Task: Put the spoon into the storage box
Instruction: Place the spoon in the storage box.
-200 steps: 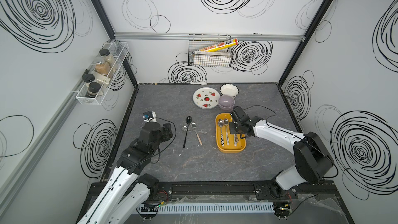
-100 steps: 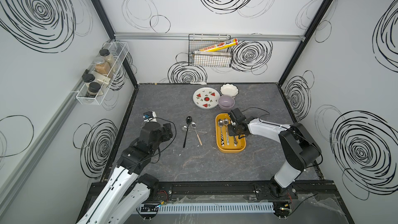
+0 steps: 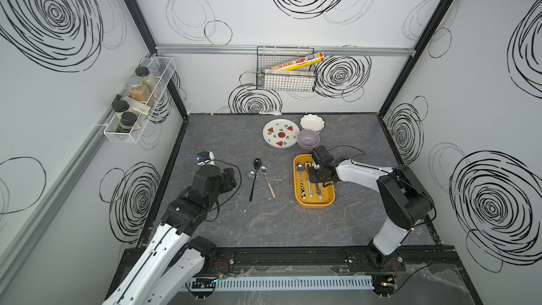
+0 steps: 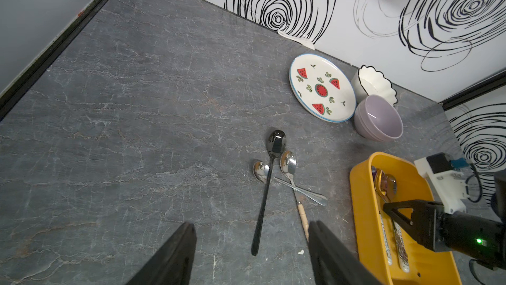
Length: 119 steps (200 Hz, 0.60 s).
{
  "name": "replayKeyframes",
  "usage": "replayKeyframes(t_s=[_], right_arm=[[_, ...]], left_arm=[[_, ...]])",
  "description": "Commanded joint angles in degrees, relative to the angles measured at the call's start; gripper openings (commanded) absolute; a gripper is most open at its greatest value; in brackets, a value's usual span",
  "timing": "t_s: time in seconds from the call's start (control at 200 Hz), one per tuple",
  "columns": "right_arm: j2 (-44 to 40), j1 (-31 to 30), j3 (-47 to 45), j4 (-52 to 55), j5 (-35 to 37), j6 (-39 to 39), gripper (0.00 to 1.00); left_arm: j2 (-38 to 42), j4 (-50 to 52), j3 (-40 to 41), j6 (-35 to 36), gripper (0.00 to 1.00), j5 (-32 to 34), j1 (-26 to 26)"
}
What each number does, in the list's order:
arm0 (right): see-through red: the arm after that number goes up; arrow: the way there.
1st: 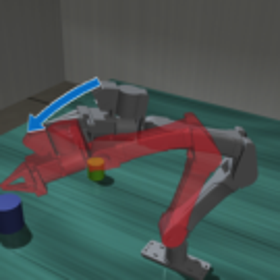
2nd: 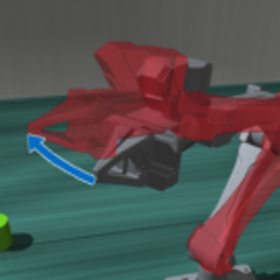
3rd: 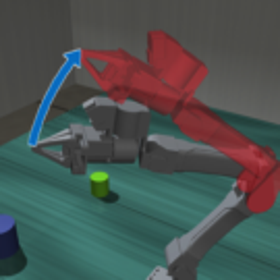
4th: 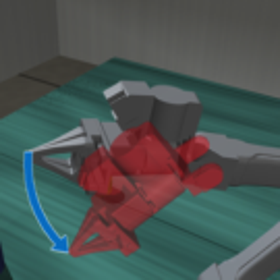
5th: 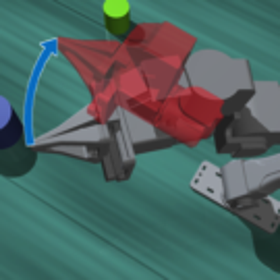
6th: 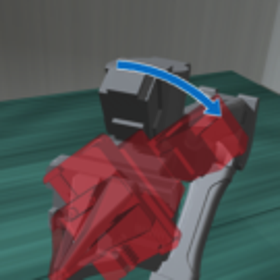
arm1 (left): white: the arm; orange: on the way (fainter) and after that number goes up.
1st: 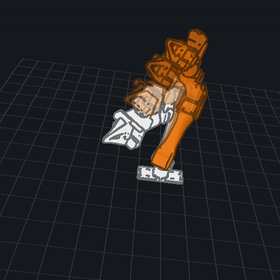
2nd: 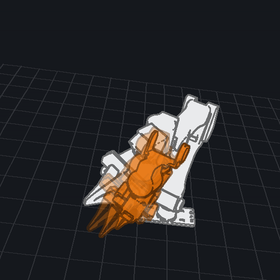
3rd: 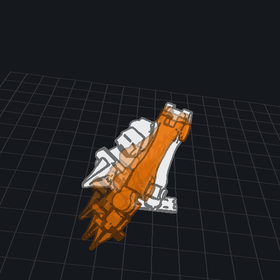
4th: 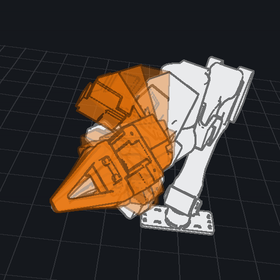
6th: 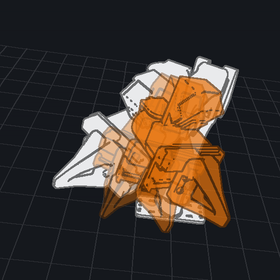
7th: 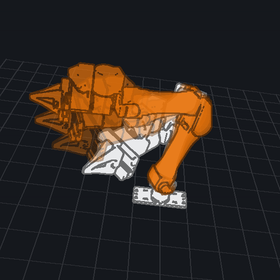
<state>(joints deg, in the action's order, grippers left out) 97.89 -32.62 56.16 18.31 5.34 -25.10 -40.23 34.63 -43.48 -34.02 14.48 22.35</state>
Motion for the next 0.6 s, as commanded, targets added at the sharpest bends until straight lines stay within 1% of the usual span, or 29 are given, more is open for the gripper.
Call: replayKeyframes(t_s=[0.0, 0.1, 0.18, 0.215, 0.29, 0.345, 0.476, 0.591], right_arm=[[-5.6, 0.2, 1.4, 2.0, -1.2, 0.8, 0.29], [-10.5, 0.3, -0.2, 1.3, -2.3, 2.4, 0.35], [-14.7, 0.2, -3.1, -0.6, -3.3, 3.8, 0.39], [-16.5, 0.3, -4.5, -1.3, -3.4, 4.0, 0.40], [-19.9, 0.3, -7.4, -2.4, -2.7, 3.9, 0.40], [-22.0, 0.2, -9.3, -3.1, -2.6, 3.3, 0.41], [-25.7, 0.2, -12.7, -4.7, -2.8, 2.5, 0.41], [-26.9, 0.2, -14.4, -6.4, -4.5, 2.2, 0.43]], left_arm=[[-1.9, -2.0, 0.2, 0.1, 0.71, -0.6, 1.3], [-7.0, -3.6, -0.1, 0.3, 0.71, -4.7, 1.9], [-13.2, -6.8, 0.4, -1.9, 0.70, -7.1, 3.5], [-16.5, -8.6, 0.3, -2.8, 0.69, -7.1, 5.4], [-24.2, -11.4, -1.2, -4.3, 0.69, -3.6, 10.3], [-30.4, -12.9, -3.1, -5.3, 0.69, -2.4, 12.5], [-42.5, -15.4, -8.1, -6.4, 0.69, -3.5, 14.6], [-48.5, -18.3, -10.1, -6.8, 0.69, -3.7, 14.2]])
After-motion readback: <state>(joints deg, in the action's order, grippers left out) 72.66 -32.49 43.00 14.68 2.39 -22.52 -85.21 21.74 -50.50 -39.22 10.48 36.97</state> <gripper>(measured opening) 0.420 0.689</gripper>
